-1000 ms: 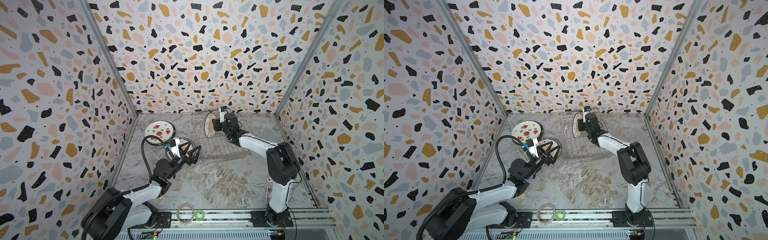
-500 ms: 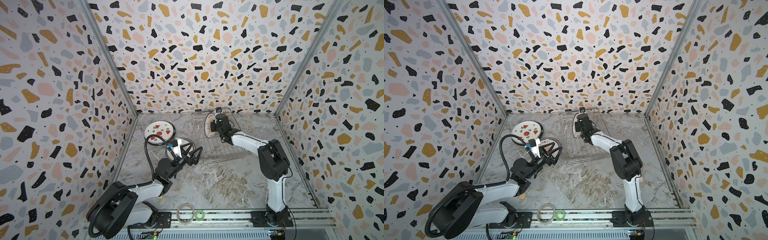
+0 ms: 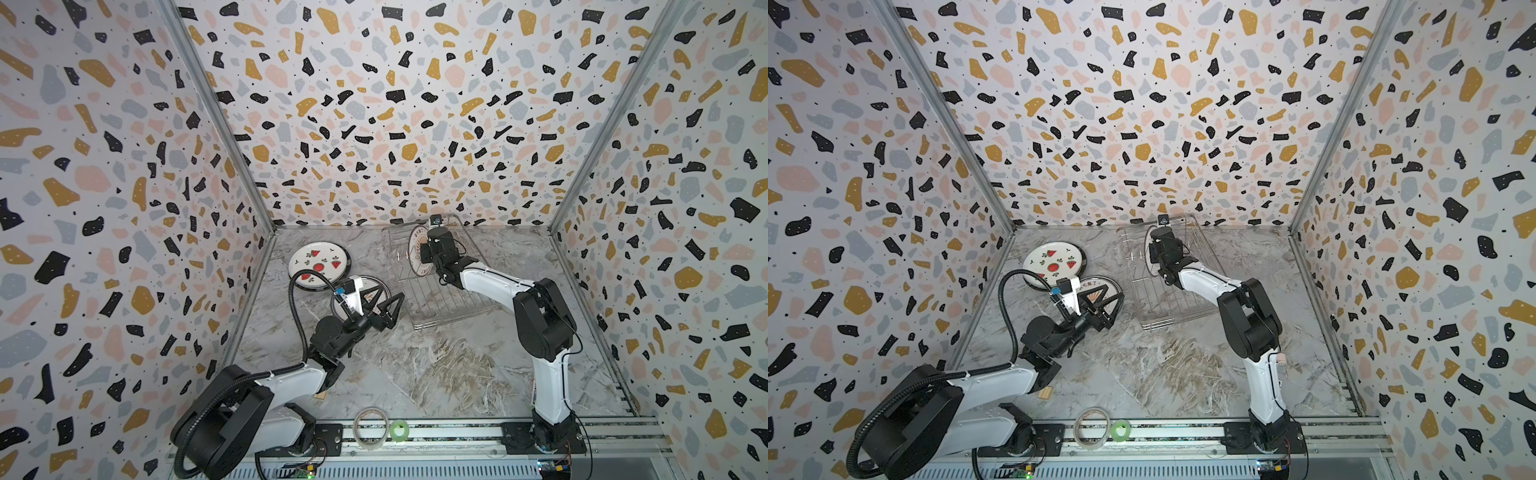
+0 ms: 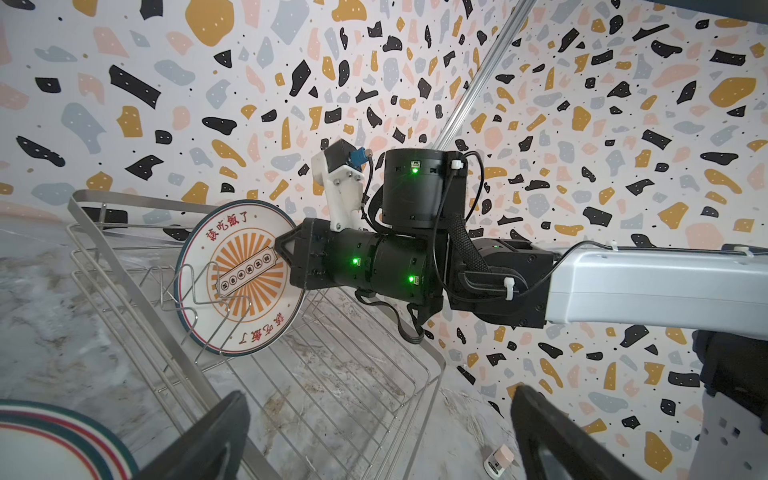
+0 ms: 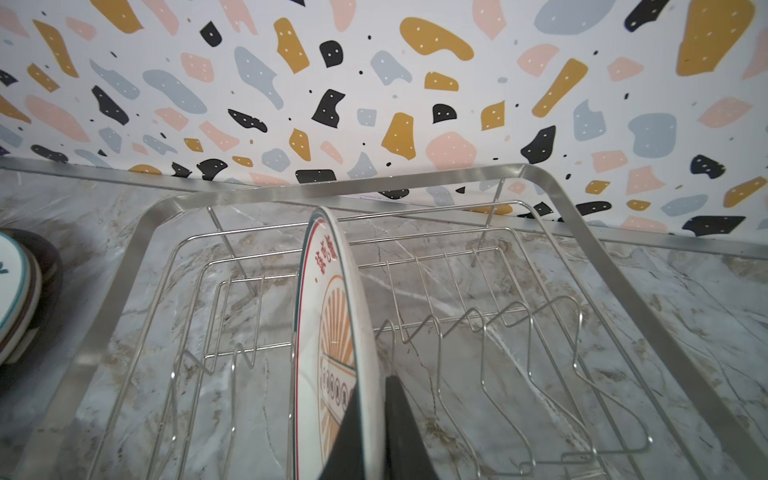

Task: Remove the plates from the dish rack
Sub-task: 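Lift the sunburst plate out of the rack with the right gripper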

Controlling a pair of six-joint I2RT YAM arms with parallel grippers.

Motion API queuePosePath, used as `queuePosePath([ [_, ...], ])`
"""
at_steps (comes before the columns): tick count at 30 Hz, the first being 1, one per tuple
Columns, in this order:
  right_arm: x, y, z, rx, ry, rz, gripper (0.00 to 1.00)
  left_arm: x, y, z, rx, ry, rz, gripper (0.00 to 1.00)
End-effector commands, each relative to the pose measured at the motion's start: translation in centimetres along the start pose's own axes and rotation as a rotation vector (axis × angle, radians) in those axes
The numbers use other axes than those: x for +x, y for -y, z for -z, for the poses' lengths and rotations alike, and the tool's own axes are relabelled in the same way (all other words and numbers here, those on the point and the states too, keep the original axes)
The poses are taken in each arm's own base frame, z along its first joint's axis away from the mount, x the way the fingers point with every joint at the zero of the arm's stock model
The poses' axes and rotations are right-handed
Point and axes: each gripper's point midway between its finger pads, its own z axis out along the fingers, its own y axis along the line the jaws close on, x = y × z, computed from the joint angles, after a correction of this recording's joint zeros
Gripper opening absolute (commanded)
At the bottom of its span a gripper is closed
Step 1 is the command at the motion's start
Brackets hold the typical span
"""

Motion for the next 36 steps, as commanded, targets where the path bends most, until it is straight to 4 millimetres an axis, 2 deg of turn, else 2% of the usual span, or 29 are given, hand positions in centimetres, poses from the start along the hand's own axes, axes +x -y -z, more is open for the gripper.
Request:
queuePosePath([
  [1,-2.5,-0.4,0.8,0.017,0.055,-0.001,0.07,-1.7,0.9,-0.2,0.024,0.056,-0.035,1.00],
  [11,-5.2,-0.6,3.1,0.076,0.133,0.027,0.04,-1.4,0.4,-0.1,0.001,0.051,-0.035,1.00],
  [24,-8.1,-0.5,7.2,0.129,0.253,0.067,0.02,-1.4,-0.3,0.0,-0.048,0.043,-0.025,1.00],
  [36,-10.1,-0.1,11.5,0.057,0.342,0.049,0.01,-1.0,-1.7,-0.1,-0.120,0.030,-0.017,1.00],
])
